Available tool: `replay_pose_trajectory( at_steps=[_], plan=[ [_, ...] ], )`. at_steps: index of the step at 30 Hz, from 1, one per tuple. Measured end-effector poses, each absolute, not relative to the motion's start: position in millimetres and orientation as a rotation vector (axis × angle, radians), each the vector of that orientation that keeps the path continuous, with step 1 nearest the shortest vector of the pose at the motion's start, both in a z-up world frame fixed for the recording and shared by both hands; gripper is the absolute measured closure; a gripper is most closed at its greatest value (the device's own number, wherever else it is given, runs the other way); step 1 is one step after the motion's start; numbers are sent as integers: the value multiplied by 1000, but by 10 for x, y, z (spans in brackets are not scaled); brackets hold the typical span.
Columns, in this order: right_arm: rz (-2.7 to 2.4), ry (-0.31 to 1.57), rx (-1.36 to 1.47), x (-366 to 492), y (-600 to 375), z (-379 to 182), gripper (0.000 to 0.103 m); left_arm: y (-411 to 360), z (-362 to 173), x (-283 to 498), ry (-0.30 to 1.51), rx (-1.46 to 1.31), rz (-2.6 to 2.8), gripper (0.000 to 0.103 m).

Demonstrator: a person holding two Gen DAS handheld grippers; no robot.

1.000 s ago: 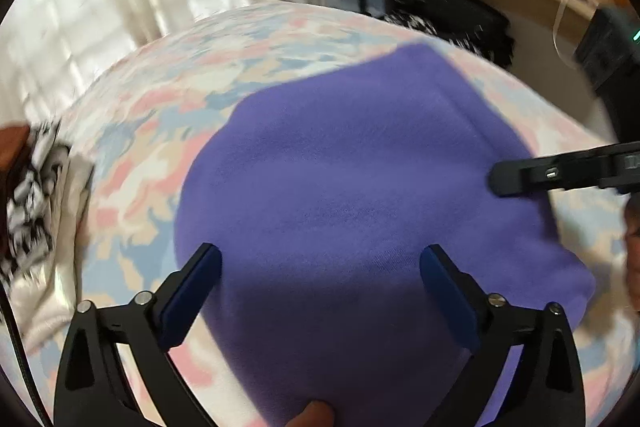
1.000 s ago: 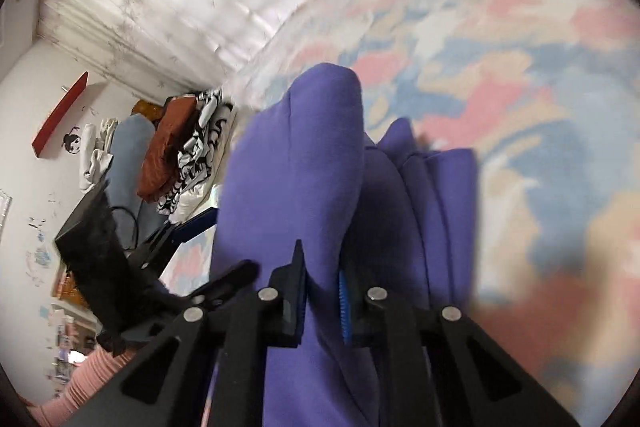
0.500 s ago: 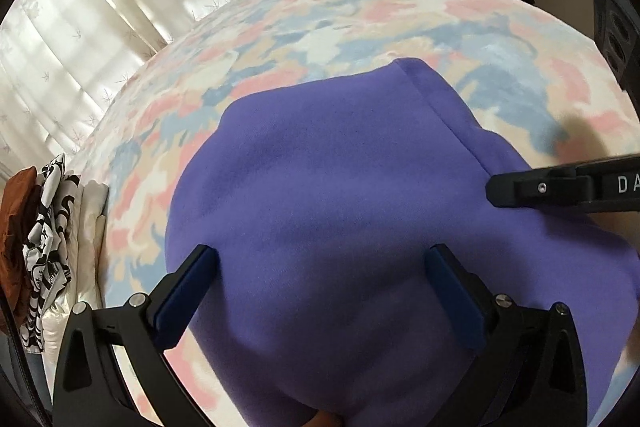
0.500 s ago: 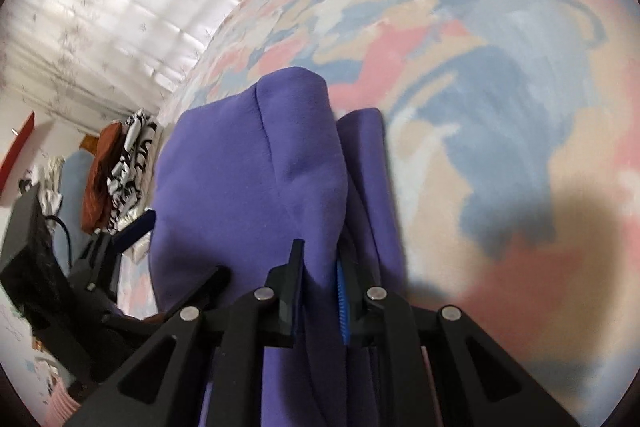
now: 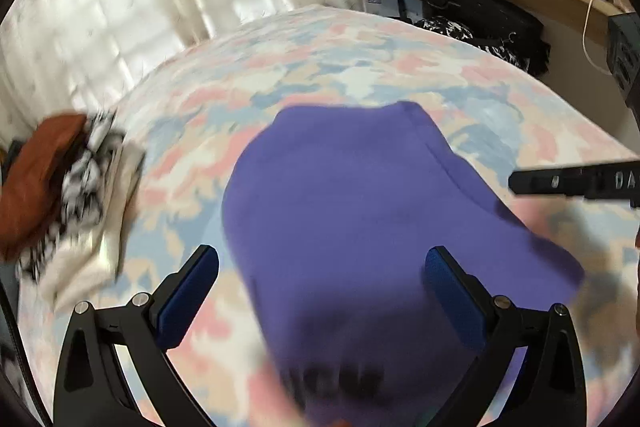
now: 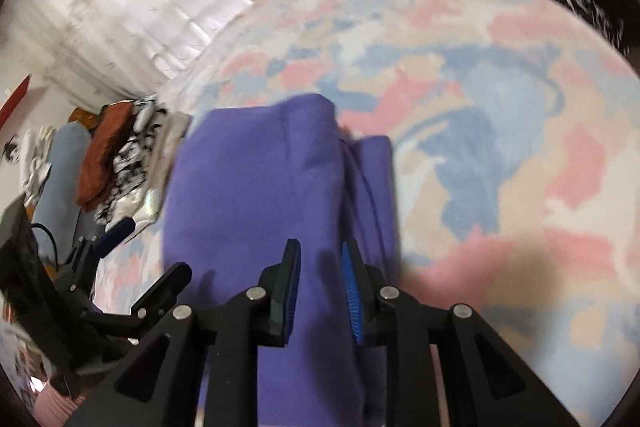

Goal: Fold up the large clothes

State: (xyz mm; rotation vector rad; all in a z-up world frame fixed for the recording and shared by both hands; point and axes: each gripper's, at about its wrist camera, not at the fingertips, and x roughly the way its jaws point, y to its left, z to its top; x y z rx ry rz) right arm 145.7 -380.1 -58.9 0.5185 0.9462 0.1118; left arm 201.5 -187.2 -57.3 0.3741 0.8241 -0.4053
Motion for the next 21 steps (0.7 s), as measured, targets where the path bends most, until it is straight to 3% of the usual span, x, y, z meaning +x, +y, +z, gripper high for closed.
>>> replay_pose_trajectory(
  at_steps=[8, 11, 21],
  plan=[
    [164, 996, 398, 1141, -3446, -660, 82, -1435, -822, 1517, 901, 224, -379, 1],
    [94, 1055, 350, 1047, -3434, -945, 89, -1368, -1044, 1533, 987, 121, -384, 1],
    [48, 1002, 332, 795, -3418, -1116, 89, -1189, -1297, 1479, 1028, -81, -391, 0]
  ],
)
